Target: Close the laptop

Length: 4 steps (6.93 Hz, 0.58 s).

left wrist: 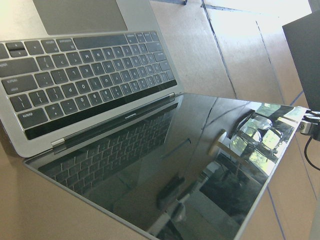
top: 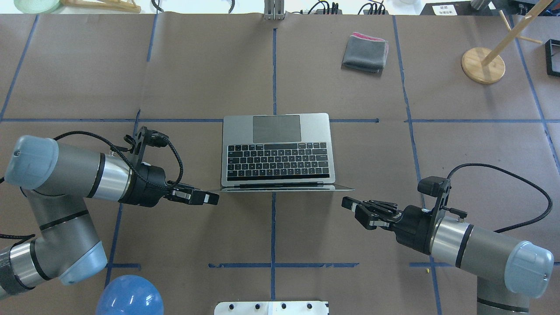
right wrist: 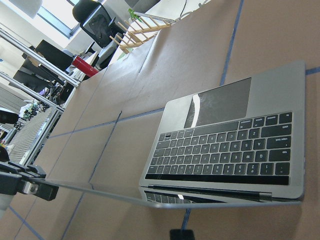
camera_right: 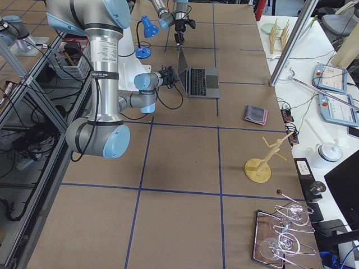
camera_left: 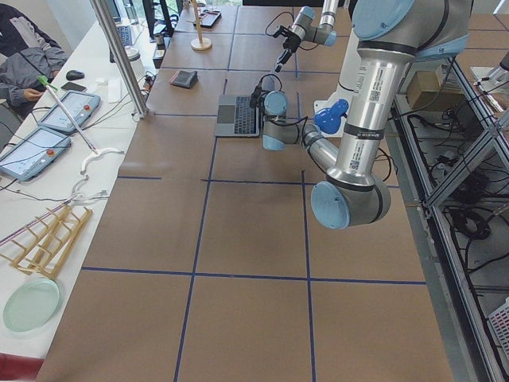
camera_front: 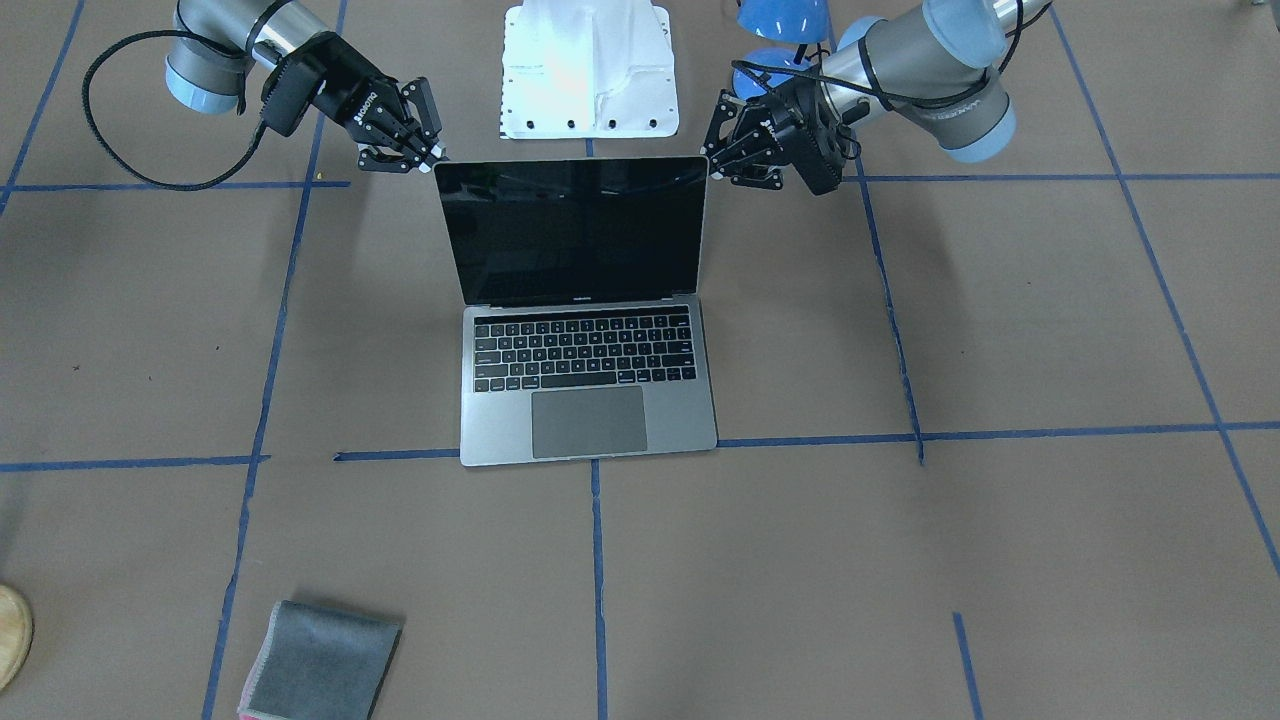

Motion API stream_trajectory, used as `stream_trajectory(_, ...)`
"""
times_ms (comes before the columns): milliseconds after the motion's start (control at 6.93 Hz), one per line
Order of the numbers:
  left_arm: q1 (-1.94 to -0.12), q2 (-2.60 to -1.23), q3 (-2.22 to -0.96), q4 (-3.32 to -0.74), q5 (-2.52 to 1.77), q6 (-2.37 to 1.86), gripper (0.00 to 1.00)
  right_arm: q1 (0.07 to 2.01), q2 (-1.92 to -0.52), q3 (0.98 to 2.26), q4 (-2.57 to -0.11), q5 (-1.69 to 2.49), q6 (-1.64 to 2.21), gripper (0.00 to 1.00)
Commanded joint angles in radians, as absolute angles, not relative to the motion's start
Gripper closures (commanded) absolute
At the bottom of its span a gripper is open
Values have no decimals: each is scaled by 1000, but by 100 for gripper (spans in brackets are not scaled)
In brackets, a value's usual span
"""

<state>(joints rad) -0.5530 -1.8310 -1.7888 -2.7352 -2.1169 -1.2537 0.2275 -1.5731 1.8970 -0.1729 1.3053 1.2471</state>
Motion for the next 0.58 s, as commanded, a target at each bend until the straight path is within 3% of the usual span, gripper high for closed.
stream_trajectory(0,-586,-1835,-1784,-2731,-2117,-1258,100,271,-1505,1896,-251,1307,1253,100)
stream_trajectory(433,-623,-1856,-1761,-2721,-2115,-1261,100,327,-1474,1894,-316,1310,1256,100)
